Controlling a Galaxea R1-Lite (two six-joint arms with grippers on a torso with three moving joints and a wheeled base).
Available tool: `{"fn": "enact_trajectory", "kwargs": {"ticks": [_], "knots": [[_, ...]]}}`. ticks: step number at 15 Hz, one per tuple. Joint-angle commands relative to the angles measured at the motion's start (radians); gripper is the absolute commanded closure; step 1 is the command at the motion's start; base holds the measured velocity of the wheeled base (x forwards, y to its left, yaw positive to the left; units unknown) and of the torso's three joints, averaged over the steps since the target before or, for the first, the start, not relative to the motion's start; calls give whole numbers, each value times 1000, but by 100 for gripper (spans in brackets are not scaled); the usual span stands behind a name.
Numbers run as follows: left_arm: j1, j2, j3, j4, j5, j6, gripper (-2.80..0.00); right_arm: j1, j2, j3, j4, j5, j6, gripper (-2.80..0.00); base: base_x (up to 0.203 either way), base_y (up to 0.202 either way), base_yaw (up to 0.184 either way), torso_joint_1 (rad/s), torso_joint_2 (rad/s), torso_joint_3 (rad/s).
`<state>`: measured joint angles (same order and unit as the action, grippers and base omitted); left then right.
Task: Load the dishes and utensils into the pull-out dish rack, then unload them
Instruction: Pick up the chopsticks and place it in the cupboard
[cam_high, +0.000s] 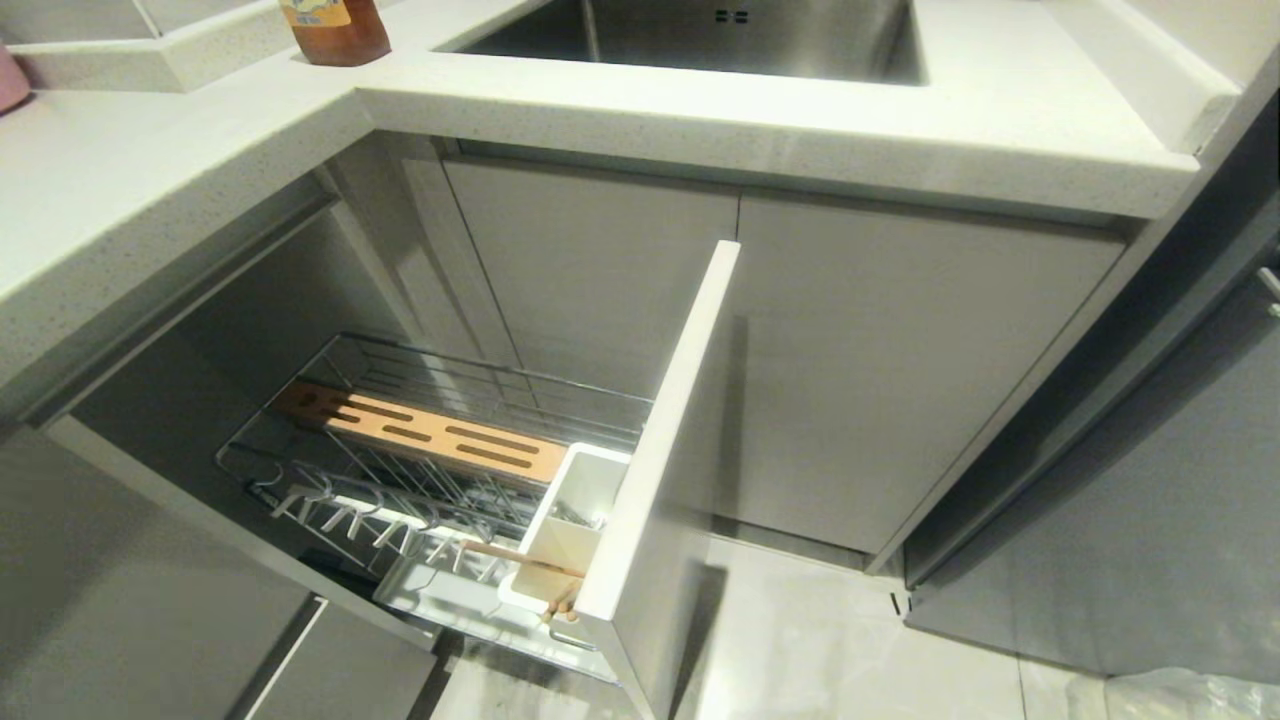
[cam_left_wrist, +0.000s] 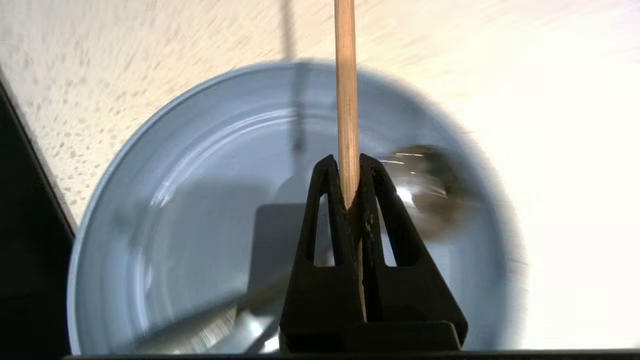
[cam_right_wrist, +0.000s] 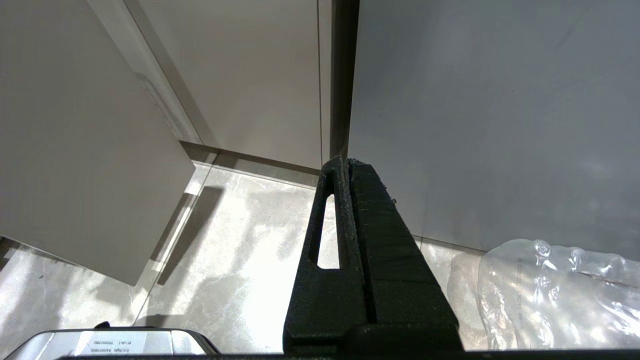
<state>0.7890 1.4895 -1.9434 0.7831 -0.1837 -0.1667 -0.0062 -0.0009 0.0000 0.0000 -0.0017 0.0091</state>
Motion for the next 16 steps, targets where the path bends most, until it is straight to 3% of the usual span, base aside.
{"fn": "enact_trajectory", "kwargs": {"ticks": [1, 5, 7, 10, 12, 13, 16], "knots": [[-32, -126, 4, -22, -36, -60, 0, 0, 1, 0, 0, 0, 0, 0, 0, 0, 0, 0, 0, 0], [-265, -258, 50, -159, -57, -282, 0, 0, 1, 0, 0, 0, 0, 0, 0, 0, 0, 0, 0, 0], [-447, -304, 103, -189, -57, -319, 0, 0, 1, 0, 0, 0, 0, 0, 0, 0, 0, 0, 0, 0], [-780, -360, 228, -154, -56, -333, 0, 0, 1, 0, 0, 0, 0, 0, 0, 0, 0, 0, 0, 0], [-979, -381, 311, -32, -57, -336, 0, 0, 1, 0, 0, 0, 0, 0, 0, 0, 0, 0, 0, 0], [-1039, -383, 336, 90, -57, -336, 0, 0, 1, 0, 0, 0, 0, 0, 0, 0, 0, 0, 0, 0], [-1109, -347, 366, 410, -99, -295, 0, 0, 1, 0, 0, 0, 0, 0, 0, 0, 0, 0, 0, 0]]}}
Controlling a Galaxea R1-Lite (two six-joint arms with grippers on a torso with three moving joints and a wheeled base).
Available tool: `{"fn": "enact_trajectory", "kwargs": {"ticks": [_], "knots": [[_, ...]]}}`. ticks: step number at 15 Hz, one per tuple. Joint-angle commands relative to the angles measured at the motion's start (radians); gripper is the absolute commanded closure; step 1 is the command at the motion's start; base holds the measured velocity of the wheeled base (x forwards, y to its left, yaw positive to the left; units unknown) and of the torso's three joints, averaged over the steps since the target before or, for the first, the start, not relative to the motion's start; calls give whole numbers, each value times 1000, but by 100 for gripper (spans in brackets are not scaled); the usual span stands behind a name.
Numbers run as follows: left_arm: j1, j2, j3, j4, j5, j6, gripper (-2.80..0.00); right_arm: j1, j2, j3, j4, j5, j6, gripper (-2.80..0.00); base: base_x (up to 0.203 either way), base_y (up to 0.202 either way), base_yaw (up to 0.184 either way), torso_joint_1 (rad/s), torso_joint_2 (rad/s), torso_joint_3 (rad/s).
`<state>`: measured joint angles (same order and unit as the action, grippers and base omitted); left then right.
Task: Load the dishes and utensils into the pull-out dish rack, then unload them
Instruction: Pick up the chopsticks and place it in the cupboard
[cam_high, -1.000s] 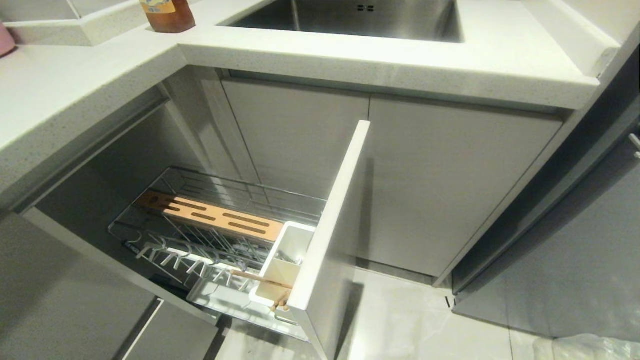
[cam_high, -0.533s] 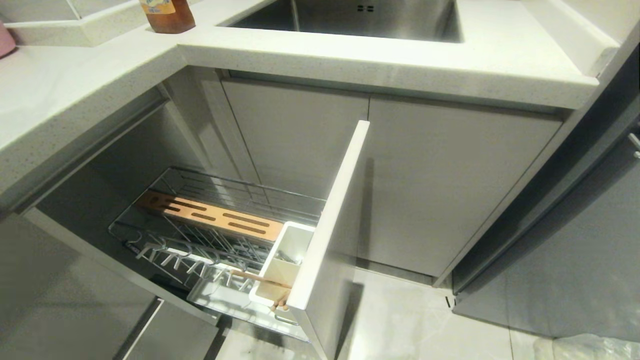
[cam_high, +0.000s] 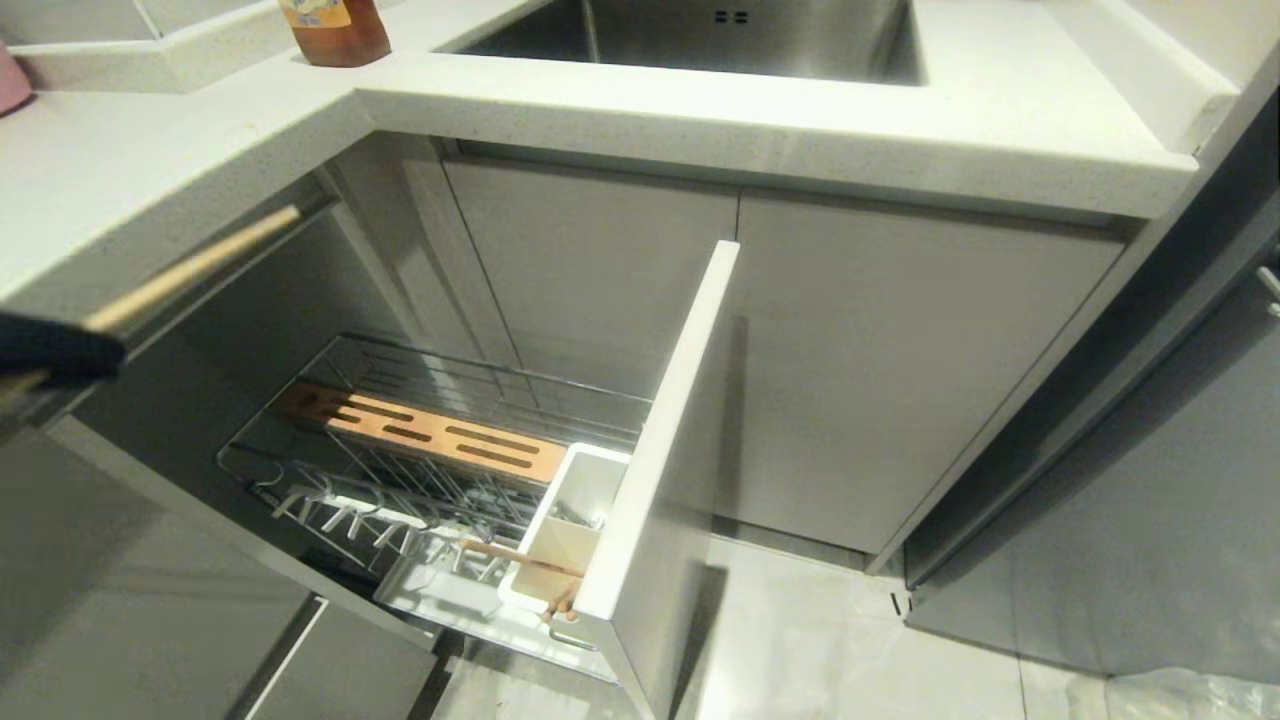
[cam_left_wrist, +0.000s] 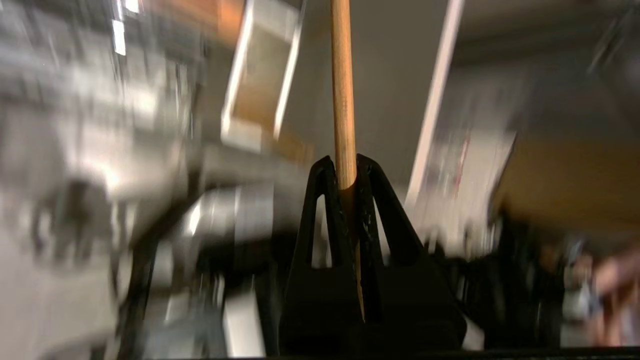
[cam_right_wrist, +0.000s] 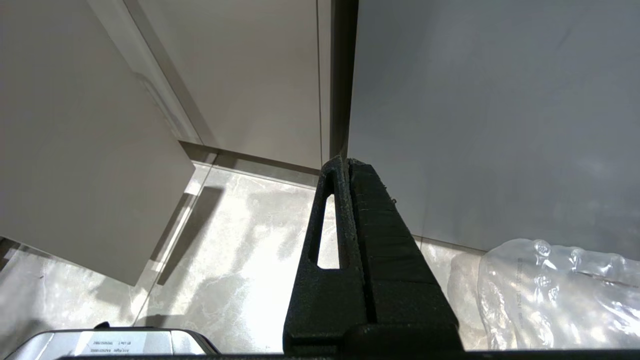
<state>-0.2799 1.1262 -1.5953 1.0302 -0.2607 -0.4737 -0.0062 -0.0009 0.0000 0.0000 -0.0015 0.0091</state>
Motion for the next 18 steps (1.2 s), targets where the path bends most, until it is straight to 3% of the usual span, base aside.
{"fn": "enact_trajectory", "kwargs": {"ticks": [1, 5, 18], "knots": [[-48, 31, 24, 210, -57, 24, 0, 0, 1, 0, 0, 0, 0, 0, 0, 0, 0, 0, 0, 0], [-82, 88, 22, 306, -124, 24, 0, 0, 1, 0, 0, 0, 0, 0, 0, 0, 0, 0, 0, 0], [-224, 593, -1, 331, -126, 16, 0, 0, 1, 0, 0, 0, 0, 0, 0, 0, 0, 0, 0, 0]]}}
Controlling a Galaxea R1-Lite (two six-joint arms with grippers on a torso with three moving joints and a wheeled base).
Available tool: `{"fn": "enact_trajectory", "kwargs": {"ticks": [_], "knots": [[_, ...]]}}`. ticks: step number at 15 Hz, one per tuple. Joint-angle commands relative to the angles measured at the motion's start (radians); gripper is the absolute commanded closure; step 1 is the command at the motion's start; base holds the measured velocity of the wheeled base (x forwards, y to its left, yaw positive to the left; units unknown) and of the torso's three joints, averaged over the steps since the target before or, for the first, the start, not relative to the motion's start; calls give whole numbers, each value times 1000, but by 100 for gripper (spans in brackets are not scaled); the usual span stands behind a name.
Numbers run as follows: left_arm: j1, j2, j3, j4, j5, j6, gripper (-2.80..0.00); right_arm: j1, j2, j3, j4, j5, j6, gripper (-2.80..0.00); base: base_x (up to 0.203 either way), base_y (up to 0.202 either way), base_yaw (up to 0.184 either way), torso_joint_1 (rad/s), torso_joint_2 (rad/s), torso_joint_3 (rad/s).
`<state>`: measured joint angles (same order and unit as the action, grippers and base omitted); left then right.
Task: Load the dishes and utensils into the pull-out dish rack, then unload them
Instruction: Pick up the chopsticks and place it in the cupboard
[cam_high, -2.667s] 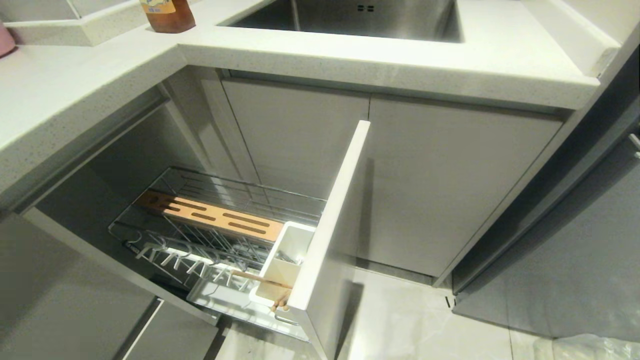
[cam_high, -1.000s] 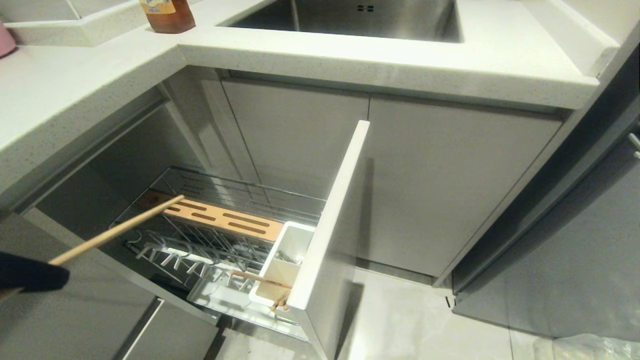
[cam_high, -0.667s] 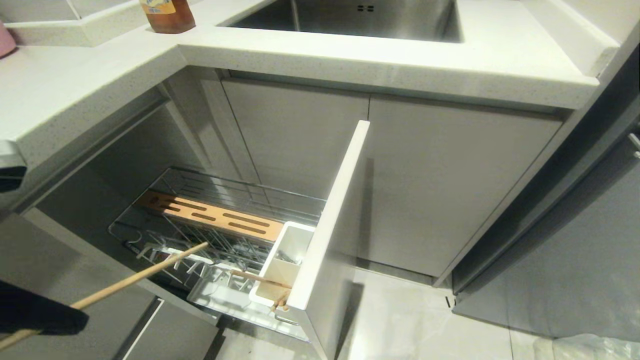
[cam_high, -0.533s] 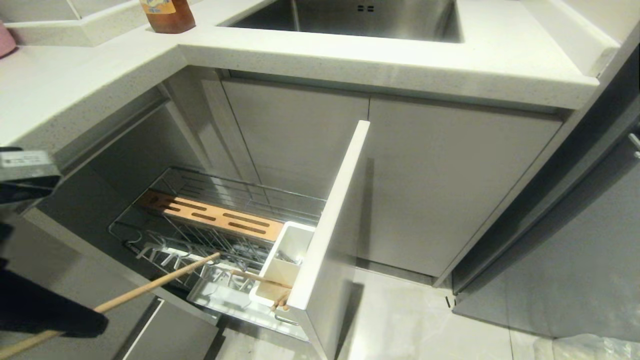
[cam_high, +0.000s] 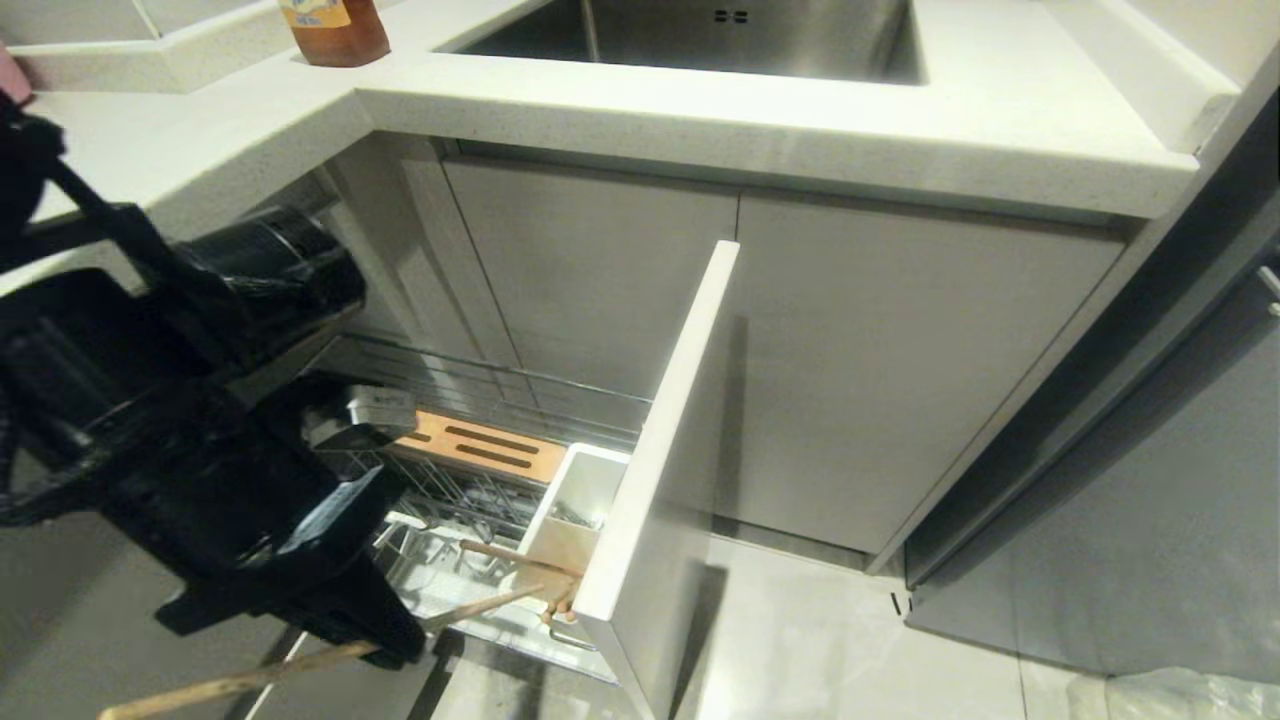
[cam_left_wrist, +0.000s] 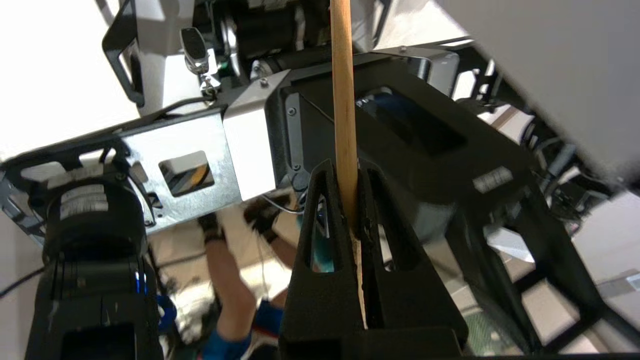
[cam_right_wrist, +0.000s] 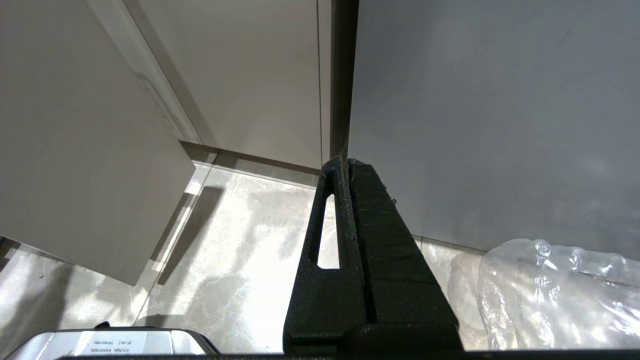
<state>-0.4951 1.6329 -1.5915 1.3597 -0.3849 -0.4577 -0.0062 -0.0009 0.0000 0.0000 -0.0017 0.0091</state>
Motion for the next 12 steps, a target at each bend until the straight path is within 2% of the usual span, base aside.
{"fn": "enact_trajectory", "kwargs": {"ticks": [1, 4, 12], "knots": [[-9, 112, -4, -28, 2, 3, 0, 0, 1, 0, 0, 0, 0, 0, 0, 0, 0, 0, 0, 0], [12, 143, -2, -85, 6, 34, 0, 0, 1, 0, 0, 0, 0, 0, 0, 0, 0, 0, 0, 0], [102, 210, 16, -128, 1, 167, 0, 0, 1, 0, 0, 0, 0, 0, 0, 0, 0, 0, 0, 0]]}}
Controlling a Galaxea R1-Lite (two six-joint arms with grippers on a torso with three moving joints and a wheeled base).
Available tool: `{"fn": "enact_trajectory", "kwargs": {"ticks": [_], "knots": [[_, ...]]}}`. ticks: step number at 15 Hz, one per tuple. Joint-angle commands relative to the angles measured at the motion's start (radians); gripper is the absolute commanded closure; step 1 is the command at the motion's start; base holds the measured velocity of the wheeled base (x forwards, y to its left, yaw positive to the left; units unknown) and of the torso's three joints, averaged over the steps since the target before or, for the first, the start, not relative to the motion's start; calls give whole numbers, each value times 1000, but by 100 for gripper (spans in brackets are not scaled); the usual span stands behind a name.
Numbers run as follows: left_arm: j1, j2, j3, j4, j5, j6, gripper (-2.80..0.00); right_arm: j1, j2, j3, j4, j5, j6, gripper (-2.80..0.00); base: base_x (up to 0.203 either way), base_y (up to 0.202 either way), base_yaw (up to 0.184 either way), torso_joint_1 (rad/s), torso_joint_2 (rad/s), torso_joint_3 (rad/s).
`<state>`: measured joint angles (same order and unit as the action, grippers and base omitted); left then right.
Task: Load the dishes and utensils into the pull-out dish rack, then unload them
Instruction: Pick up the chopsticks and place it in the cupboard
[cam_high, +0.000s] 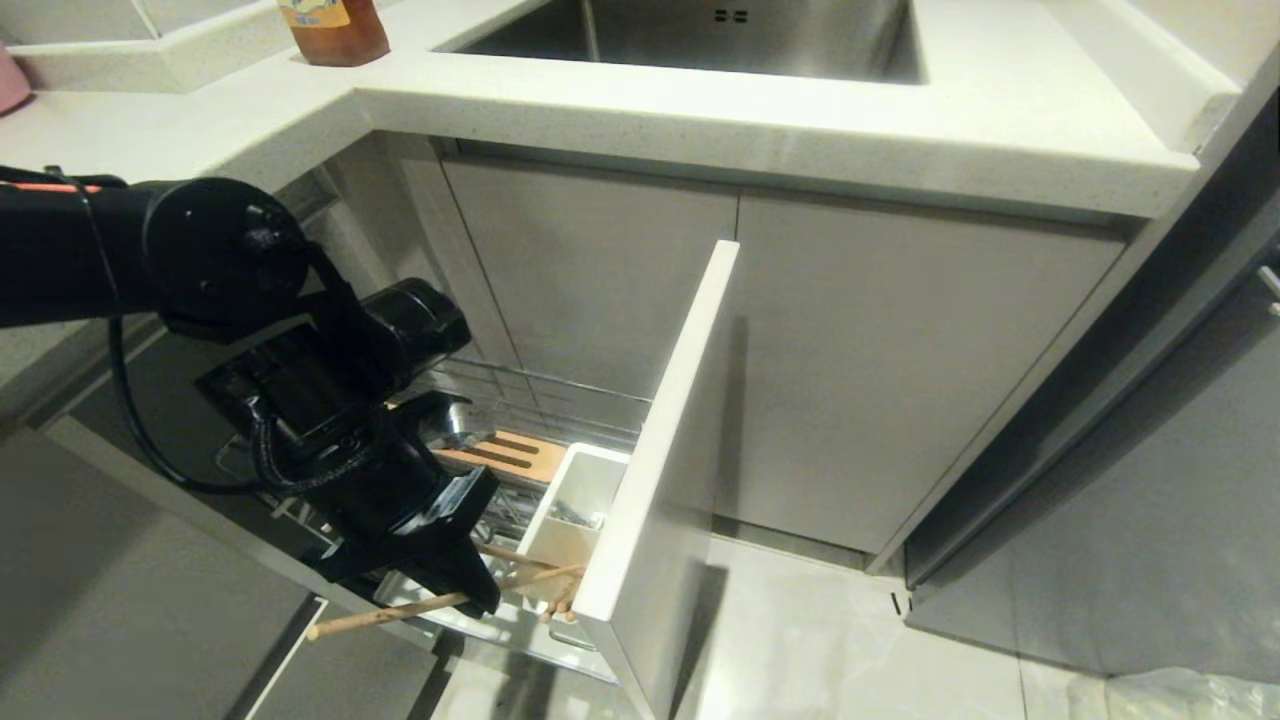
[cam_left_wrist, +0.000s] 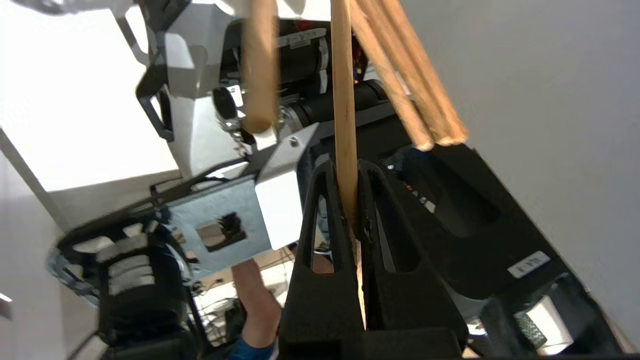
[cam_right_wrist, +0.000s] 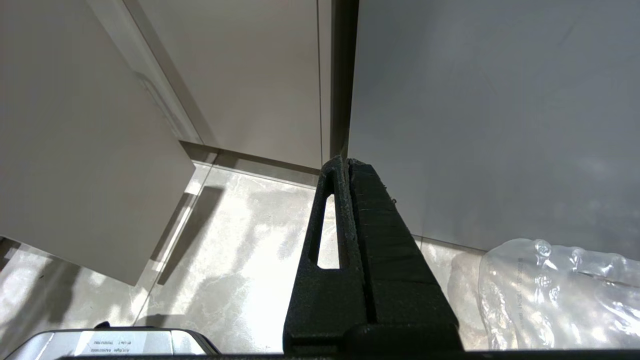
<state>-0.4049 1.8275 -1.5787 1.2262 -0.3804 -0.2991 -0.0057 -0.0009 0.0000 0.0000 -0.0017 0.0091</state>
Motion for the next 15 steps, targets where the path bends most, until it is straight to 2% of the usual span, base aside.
{"fn": "enact_trajectory", "kwargs": {"ticks": [1, 5, 14, 15], "knots": [[18, 27, 2, -1, -4, 13, 0, 0, 1, 0, 0, 0, 0, 0, 0, 0, 0, 0, 0, 0], [27, 59, -4, -17, -6, 43, 0, 0, 1, 0, 0, 0, 0, 0, 0, 0, 0, 0, 0, 0], [26, 93, -23, -39, -6, 46, 0, 0, 1, 0, 0, 0, 0, 0, 0, 0, 0, 0, 0, 0], [26, 93, -23, -39, -6, 46, -280, 0, 1, 0, 0, 0, 0, 0, 0, 0, 0, 0, 0, 0]]}}
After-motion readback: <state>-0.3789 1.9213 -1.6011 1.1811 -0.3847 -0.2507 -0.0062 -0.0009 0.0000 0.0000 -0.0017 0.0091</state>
